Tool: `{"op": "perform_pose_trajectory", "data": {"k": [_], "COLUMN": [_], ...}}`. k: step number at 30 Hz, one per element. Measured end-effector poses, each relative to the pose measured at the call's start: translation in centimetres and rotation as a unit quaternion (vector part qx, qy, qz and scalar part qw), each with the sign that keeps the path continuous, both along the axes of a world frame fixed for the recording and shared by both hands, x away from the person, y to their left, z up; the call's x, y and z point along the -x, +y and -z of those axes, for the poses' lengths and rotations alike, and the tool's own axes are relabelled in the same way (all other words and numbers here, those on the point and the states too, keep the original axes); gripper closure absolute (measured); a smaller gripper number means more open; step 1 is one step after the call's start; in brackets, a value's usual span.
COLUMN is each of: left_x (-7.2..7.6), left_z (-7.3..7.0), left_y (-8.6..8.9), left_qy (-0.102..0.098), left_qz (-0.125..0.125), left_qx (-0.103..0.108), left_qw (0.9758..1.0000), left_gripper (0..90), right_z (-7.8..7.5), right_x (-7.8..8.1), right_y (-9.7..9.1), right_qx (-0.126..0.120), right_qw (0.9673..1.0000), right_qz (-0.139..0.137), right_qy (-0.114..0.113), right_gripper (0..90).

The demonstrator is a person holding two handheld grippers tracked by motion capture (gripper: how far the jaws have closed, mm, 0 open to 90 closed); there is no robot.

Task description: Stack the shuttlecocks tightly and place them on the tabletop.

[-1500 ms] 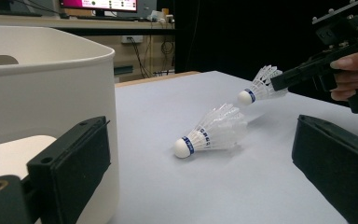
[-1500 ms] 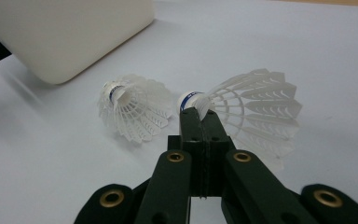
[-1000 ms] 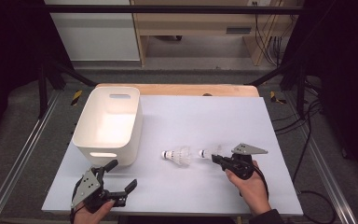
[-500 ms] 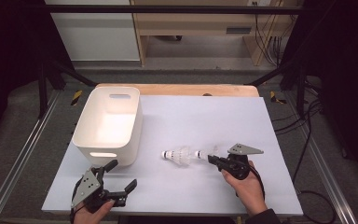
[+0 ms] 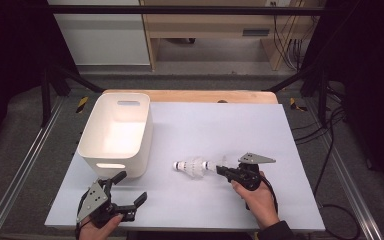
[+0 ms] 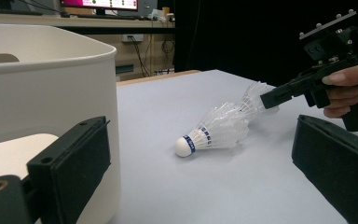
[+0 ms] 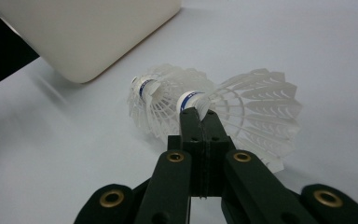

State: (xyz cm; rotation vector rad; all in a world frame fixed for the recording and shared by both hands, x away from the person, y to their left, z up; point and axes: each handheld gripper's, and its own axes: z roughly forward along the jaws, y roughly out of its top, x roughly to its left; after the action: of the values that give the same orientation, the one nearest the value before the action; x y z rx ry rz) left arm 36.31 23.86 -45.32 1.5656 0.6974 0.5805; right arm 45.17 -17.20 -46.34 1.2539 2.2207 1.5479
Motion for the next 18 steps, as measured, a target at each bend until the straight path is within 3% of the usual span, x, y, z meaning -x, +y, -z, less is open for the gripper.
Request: {"op": "perform_pose_trajectory", "data": {"k": [18], "left_x": [-0.01], "left_z": [0.03], "left_y": [-0.06], "left_qy": [0.002], "left_qz": [0.000], "left_qx": [-0.003], "left_qw": [1.0000], "left_gripper": [4.2], "right_z": [0.27], "right_x": [-0.32], "right_y": [0.64], "right_qx": [-0.009], "right_qw": [0.9999], "right_qz": [-0.009], "right_qy": [0.006], "right_gripper": [90.0]}}
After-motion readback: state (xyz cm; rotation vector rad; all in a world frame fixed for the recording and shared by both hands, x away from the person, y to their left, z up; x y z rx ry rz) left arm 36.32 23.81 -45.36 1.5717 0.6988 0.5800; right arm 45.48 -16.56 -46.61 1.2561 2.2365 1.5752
